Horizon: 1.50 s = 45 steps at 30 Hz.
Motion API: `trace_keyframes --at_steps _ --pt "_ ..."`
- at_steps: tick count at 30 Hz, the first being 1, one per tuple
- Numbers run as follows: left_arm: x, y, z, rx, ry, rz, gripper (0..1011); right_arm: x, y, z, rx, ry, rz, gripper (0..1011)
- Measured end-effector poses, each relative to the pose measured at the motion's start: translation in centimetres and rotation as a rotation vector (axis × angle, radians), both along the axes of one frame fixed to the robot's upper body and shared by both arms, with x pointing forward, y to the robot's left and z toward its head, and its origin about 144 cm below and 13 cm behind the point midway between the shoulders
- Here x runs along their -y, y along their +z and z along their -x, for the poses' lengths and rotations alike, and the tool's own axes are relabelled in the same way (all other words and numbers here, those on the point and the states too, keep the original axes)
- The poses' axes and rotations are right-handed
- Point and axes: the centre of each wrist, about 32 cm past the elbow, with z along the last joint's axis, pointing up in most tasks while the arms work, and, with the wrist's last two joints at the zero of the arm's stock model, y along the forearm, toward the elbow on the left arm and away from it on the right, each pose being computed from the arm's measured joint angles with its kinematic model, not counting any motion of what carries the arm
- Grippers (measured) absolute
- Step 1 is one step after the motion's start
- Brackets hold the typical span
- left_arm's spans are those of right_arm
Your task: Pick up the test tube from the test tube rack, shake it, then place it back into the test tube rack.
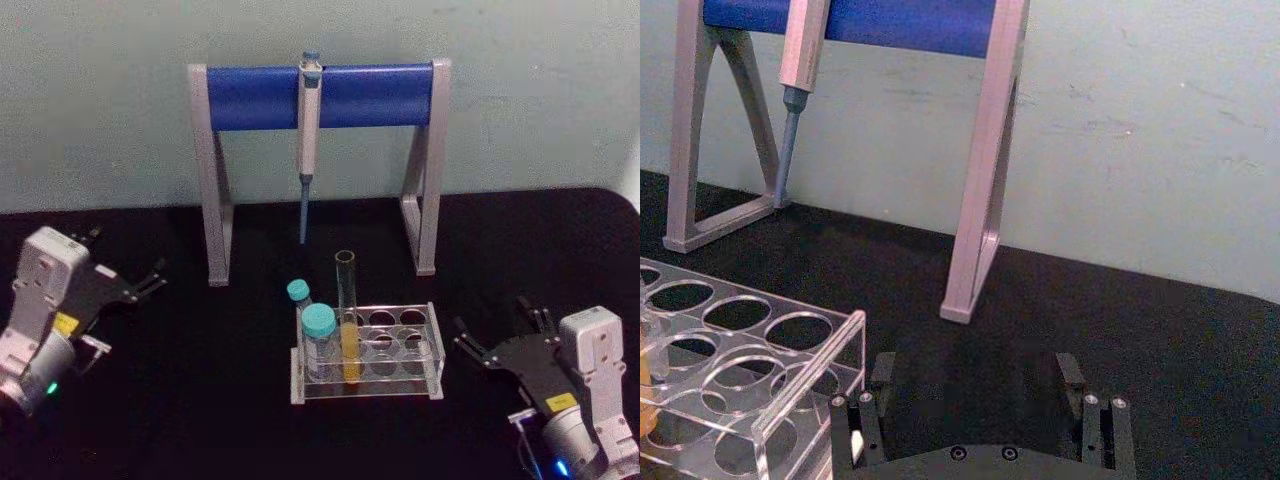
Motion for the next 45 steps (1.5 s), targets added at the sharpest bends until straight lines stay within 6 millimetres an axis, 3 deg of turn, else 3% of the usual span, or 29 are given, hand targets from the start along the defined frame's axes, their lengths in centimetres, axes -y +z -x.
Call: trace_keyframes --at_steps 45 --pt "0.0 0.0 0.0 0.0 0.0 0.0 1001 0.0 0.0 0.0 0.0 0.0 0.0 1000"
